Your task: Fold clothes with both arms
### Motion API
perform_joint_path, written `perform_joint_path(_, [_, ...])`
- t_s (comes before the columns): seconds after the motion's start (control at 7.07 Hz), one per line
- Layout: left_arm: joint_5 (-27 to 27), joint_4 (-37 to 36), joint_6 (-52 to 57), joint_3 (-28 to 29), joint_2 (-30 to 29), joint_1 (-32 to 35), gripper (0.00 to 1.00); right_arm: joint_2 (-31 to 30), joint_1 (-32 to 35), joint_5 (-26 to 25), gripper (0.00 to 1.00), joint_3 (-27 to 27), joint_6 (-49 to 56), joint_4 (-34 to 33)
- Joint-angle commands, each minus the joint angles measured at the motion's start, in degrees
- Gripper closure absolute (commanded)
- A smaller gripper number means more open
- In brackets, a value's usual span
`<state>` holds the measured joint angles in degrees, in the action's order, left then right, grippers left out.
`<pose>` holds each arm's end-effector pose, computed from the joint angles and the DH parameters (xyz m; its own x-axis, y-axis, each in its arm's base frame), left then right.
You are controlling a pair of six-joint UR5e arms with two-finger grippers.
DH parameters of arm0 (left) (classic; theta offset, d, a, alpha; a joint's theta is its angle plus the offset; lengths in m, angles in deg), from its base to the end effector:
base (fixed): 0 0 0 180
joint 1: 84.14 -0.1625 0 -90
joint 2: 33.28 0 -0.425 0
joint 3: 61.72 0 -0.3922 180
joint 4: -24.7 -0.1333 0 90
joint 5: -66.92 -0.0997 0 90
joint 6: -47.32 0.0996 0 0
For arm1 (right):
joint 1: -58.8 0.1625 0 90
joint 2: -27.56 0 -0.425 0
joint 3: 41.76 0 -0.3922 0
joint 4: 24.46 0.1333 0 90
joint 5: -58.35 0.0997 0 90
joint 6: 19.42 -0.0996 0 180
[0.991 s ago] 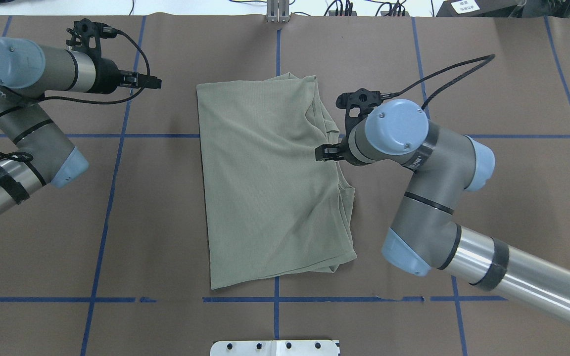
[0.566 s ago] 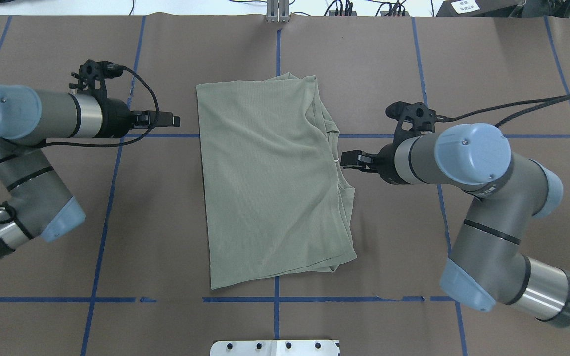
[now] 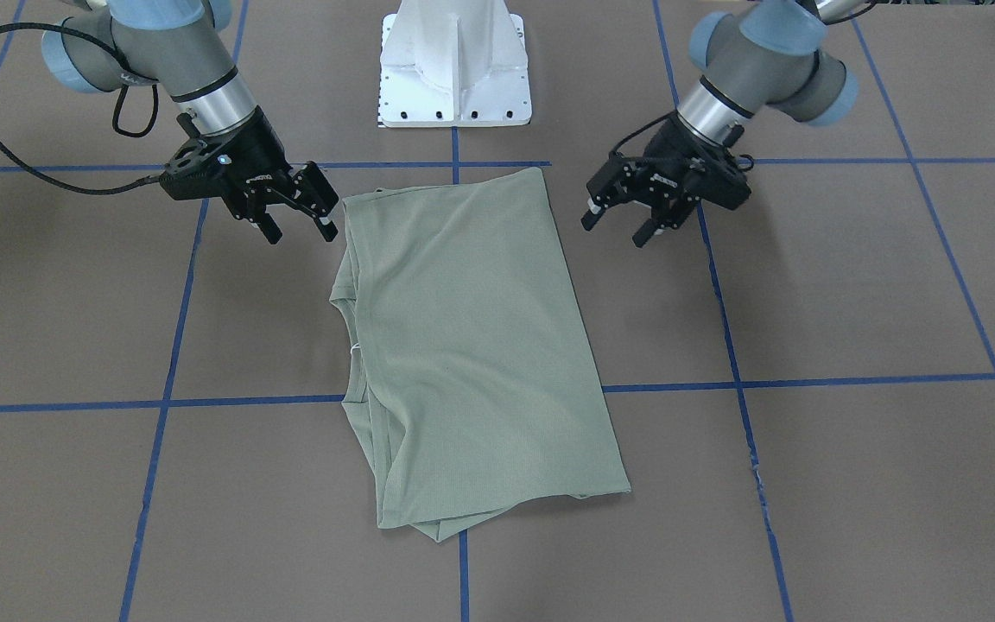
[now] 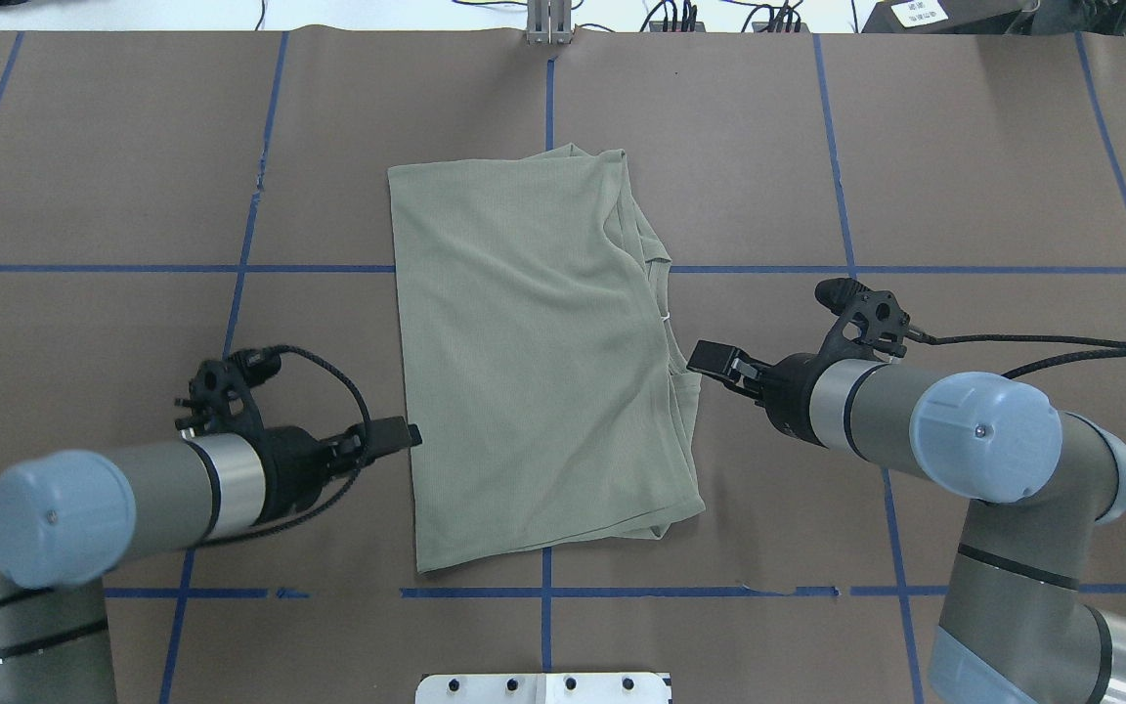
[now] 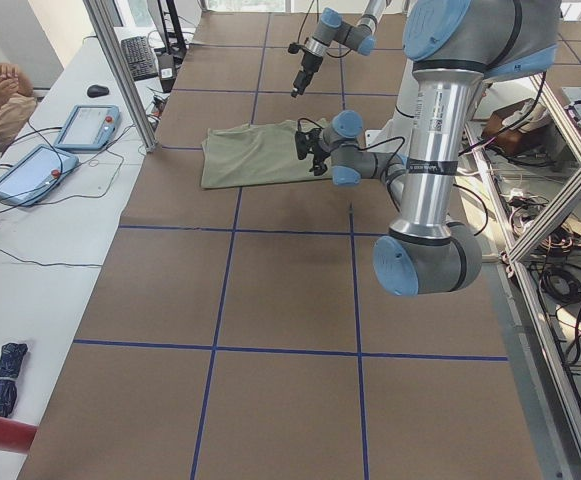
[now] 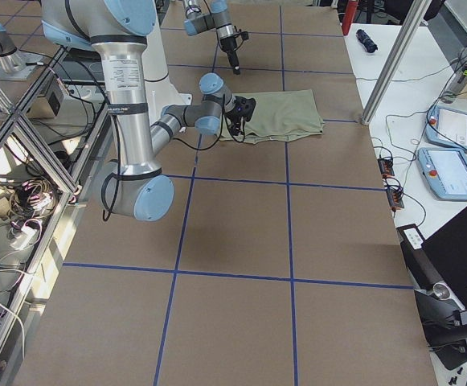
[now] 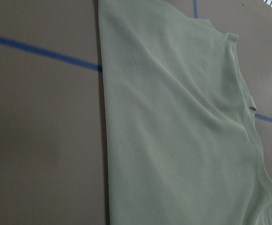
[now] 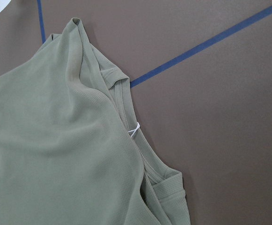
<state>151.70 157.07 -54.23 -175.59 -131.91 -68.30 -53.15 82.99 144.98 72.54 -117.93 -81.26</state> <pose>0.4579 -0.2779 0.3016 0.1747 -0.2568 -0.9505 0.3994 0.9009 -0.1700 -0.4228 -0.3425 0.3125 0.2877 0.2912 0.9124 -0.5065 0.8548 -0.1131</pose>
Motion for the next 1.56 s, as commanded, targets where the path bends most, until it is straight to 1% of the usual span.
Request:
perform_joint_path(0.0, [-9.87,-3.33,-11.55,1.36,-0.68,-8.44,0.25,-0.15,-0.72,-1.29,0.0,0.05,-0.81,0.29])
perform_joint_path(0.28, [-10.69,-3.35,-13.93,5.21,-3.57,-9.33,0.24,-0.06,-0.72,-1.46,0.0,0.05,-0.81,0.29])
perform_joint_path(0.42, [-10.69,-3.35,-13.94,5.67,-4.46,-9.34,0.24,-0.06,-0.72,-1.46,0.0,0.05,-0.81,0.29])
perform_joint_path(1.42, [-10.43,-3.7,-13.5,5.76,-4.38,-10.48,0.23,-0.06,-1.07,-1.64,0.0,-0.04,-0.9,0.29])
